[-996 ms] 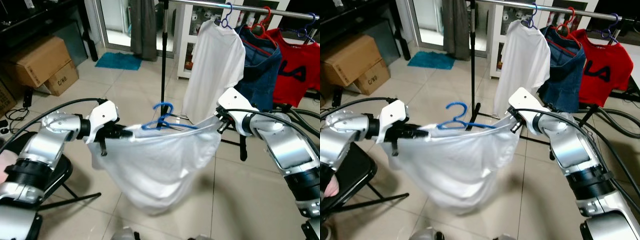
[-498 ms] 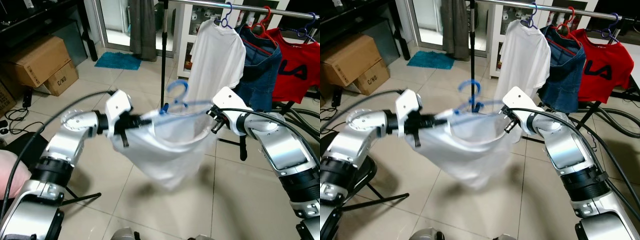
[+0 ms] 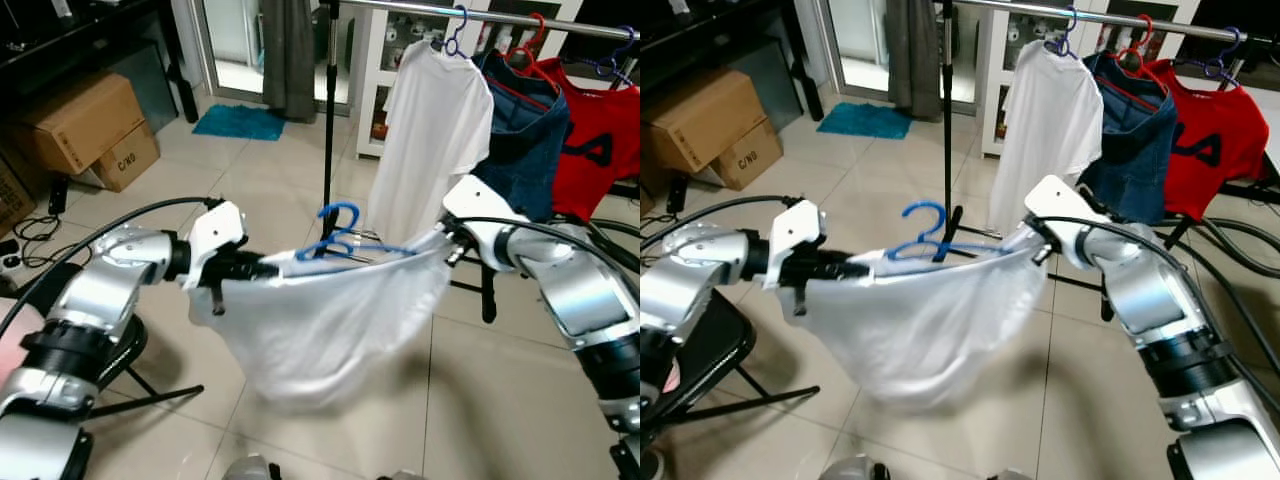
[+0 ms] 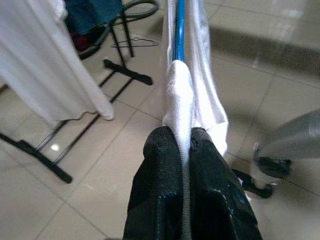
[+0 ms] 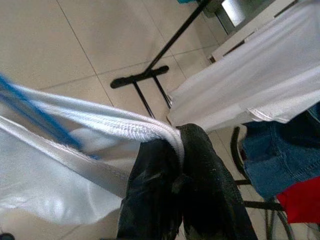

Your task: Hang hanger

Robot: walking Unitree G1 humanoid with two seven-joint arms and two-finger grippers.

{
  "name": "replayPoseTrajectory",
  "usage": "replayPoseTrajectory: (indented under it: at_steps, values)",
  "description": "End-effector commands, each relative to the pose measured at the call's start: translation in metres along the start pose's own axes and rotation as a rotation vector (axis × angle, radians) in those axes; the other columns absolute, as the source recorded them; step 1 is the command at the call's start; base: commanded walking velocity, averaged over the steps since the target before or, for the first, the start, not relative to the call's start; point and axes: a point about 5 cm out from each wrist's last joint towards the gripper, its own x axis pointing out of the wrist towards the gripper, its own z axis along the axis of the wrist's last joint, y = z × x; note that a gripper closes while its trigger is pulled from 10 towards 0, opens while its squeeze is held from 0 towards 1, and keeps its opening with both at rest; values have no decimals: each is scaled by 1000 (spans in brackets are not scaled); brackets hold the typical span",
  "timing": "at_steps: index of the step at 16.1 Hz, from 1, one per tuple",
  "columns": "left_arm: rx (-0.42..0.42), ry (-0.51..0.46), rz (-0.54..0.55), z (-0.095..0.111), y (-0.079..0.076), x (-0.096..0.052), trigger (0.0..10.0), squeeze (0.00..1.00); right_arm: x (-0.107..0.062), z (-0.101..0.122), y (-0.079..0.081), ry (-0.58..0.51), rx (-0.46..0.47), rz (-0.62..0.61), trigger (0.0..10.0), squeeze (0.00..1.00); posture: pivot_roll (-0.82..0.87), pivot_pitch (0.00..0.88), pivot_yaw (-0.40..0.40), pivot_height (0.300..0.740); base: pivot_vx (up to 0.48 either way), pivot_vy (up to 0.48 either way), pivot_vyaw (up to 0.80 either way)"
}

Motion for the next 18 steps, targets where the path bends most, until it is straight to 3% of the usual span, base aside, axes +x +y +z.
replayPoseTrajectory:
  at_steps: [1,7,11,13,15,18]
  values:
    - [12,-11,21,4,2,-5,0,0,-2,7,-7,-15,-30,-24,0,0,3,0,29,740,0,0,0]
    - [17,-10,120,5,13,5,0,0,-4,17,1,-53,-36,21,0,0,2,0,28,740,0,0,0]
    - [5,-61,-16,14,3,30,0,0,-4,23,10,-73,-34,44,0,0,-9,0,38,740,0,0,0]
    - [7,-55,-17,14,3,34,0,0,-4,25,10,-78,-35,45,0,0,-10,0,40,740,0,0,0]
    - [14,-3,46,10,10,37,0,0,-7,27,10,-87,-35,46,0,0,-12,0,43,740,0,0,0]
    - [4,-13,117,10,17,38,0,0,-9,28,11,-90,-33,49,0,0,-12,0,43,740,0,0,0]
